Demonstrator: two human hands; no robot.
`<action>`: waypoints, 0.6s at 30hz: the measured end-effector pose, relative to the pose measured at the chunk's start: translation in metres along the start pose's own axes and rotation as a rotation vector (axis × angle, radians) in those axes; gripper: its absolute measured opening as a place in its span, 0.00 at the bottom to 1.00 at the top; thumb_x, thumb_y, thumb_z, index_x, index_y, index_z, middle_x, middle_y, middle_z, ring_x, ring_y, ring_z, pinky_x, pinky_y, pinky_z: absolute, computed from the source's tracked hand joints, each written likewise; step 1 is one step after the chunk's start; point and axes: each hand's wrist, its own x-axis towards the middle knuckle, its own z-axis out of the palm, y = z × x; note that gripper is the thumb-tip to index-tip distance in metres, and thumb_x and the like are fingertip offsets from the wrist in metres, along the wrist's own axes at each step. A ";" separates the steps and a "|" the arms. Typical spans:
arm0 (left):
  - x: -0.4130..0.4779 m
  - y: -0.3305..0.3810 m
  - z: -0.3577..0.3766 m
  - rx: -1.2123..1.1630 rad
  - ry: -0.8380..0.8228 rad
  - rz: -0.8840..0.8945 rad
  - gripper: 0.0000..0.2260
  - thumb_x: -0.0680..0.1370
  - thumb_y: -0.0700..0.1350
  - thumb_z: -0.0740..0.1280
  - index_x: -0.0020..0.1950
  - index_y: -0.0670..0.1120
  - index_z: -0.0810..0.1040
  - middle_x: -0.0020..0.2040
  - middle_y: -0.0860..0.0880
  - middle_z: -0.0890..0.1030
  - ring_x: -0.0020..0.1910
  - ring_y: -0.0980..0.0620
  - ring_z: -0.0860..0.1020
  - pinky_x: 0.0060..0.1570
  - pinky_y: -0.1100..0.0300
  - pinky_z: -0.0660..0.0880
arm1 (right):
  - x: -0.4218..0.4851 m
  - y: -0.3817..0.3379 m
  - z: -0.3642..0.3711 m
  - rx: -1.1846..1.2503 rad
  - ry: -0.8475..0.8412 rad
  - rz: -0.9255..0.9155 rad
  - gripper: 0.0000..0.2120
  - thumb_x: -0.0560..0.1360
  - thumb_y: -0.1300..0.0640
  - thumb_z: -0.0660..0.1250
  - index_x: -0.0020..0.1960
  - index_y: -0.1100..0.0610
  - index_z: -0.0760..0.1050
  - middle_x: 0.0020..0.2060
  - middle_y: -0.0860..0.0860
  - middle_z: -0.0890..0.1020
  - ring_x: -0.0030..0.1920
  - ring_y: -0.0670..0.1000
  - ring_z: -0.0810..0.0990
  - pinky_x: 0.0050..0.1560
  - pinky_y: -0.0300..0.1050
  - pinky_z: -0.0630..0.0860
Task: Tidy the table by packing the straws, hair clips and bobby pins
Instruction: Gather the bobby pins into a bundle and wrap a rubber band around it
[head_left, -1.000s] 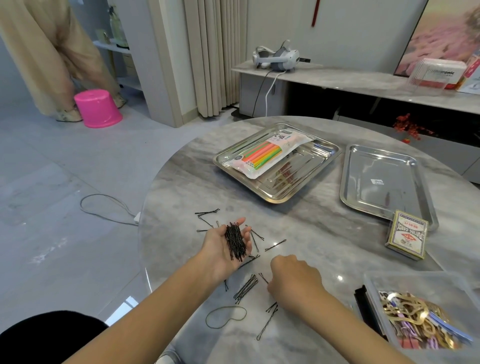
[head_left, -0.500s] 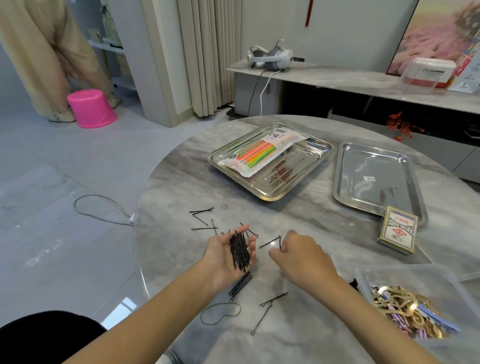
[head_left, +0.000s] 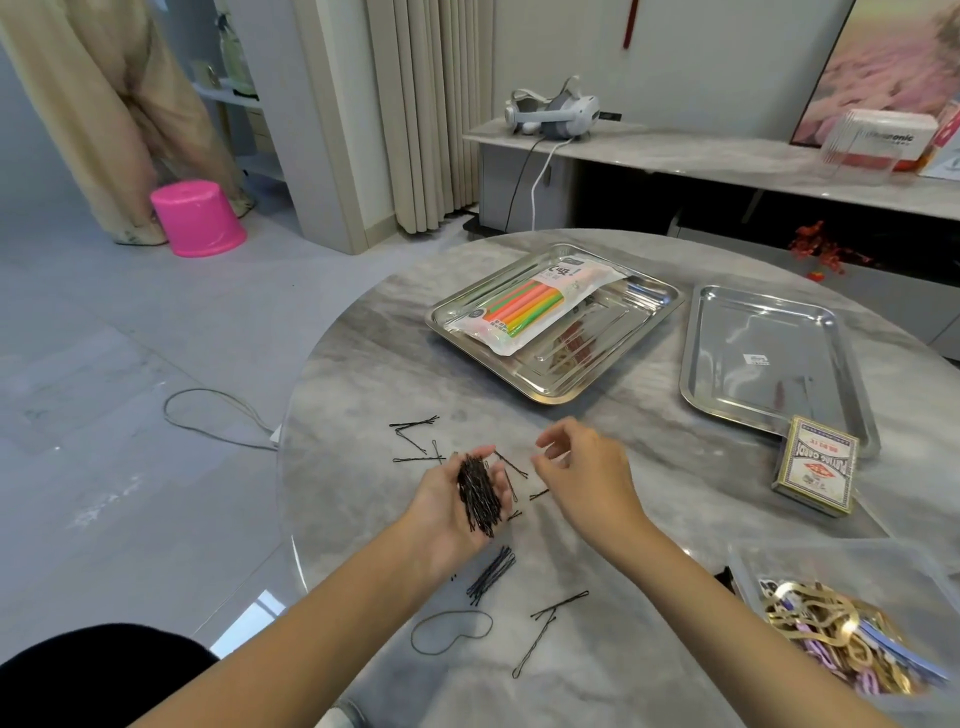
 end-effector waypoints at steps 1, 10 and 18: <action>0.000 0.005 -0.002 -0.017 0.018 0.022 0.14 0.82 0.45 0.51 0.46 0.43 0.75 0.32 0.46 0.76 0.25 0.52 0.75 0.28 0.65 0.75 | 0.004 0.003 0.007 -0.066 -0.056 0.021 0.13 0.72 0.50 0.71 0.54 0.54 0.76 0.50 0.50 0.80 0.48 0.49 0.78 0.48 0.42 0.75; -0.003 0.022 -0.017 -0.071 0.100 0.075 0.13 0.81 0.41 0.51 0.45 0.44 0.74 0.37 0.46 0.77 0.25 0.54 0.76 0.27 0.66 0.74 | 0.007 -0.018 0.039 -0.314 -0.225 0.060 0.10 0.76 0.53 0.67 0.43 0.60 0.76 0.45 0.53 0.80 0.47 0.56 0.77 0.43 0.45 0.71; 0.002 0.028 -0.022 -0.104 0.076 0.068 0.14 0.81 0.43 0.51 0.47 0.45 0.75 0.39 0.47 0.81 0.25 0.54 0.78 0.28 0.66 0.75 | 0.001 -0.037 0.041 -0.620 -0.391 -0.058 0.13 0.75 0.68 0.62 0.58 0.62 0.74 0.58 0.57 0.75 0.60 0.58 0.75 0.50 0.46 0.71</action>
